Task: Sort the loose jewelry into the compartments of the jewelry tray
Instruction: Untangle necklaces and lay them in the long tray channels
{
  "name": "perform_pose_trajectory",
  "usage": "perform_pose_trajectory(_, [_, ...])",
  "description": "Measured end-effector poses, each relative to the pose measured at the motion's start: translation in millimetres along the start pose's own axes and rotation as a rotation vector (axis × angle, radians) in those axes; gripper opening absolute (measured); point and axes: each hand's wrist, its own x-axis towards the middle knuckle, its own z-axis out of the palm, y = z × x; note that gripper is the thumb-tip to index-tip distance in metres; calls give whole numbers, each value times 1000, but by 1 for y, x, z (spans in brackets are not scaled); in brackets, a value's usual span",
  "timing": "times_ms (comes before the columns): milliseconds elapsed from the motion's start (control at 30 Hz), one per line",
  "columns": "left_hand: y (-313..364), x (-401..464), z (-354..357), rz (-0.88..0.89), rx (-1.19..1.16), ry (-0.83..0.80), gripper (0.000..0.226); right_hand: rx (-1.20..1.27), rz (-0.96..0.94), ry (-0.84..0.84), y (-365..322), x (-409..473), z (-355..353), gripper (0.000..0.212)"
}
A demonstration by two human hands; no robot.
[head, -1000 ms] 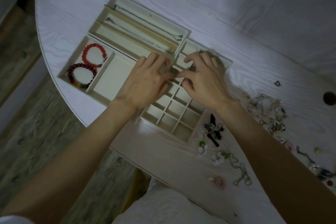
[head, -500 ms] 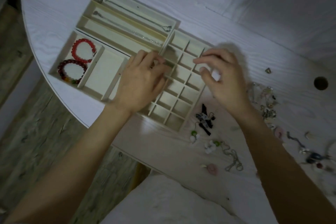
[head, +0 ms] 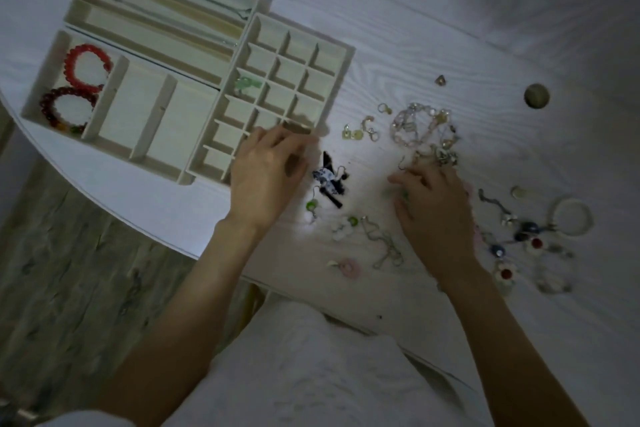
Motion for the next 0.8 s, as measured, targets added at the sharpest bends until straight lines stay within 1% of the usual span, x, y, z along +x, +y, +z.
perform_pose_trajectory(67, [1,0,0,-24,-24,-9,24,-45,-13,9,8,-4,1,18])
perform_pose_trajectory(133, [1,0,2,-43,-72,-19,25,-29,11,7,13,-4,2,10])
perform_pose_trajectory(200, [1,-1,2,-44,-103,-16,26,5,-8,29,15,1,3,5])
perform_pose_trajectory(300, [4,-3,3,-40,-115,0,27,122,-65,94,9,8,0,11])
perform_pose_trajectory(367, [6,-4,3,-41,-101,7,25,226,-76,93,0,17,-5,14])
perform_pose_trajectory(467, [7,-3,2,-32,-76,16,25,284,-7,56,-4,26,-8,16])
perform_pose_trajectory(533, [7,-3,1,-34,-65,23,26,264,66,44,3,26,-8,18])
perform_pose_trajectory(567, [6,-3,0,-36,-66,25,26,243,86,44,8,25,-7,16])
perform_pose_trajectory(667, [6,-3,1,-31,-78,25,27,202,33,17,11,20,-4,7])
perform_pose_trajectory(733, [4,-2,2,-23,-86,24,27,145,-22,-24,6,18,-1,11])
perform_pose_trajectory(800, [3,-2,3,-19,-98,21,25,92,-33,-71,2,17,5,14])
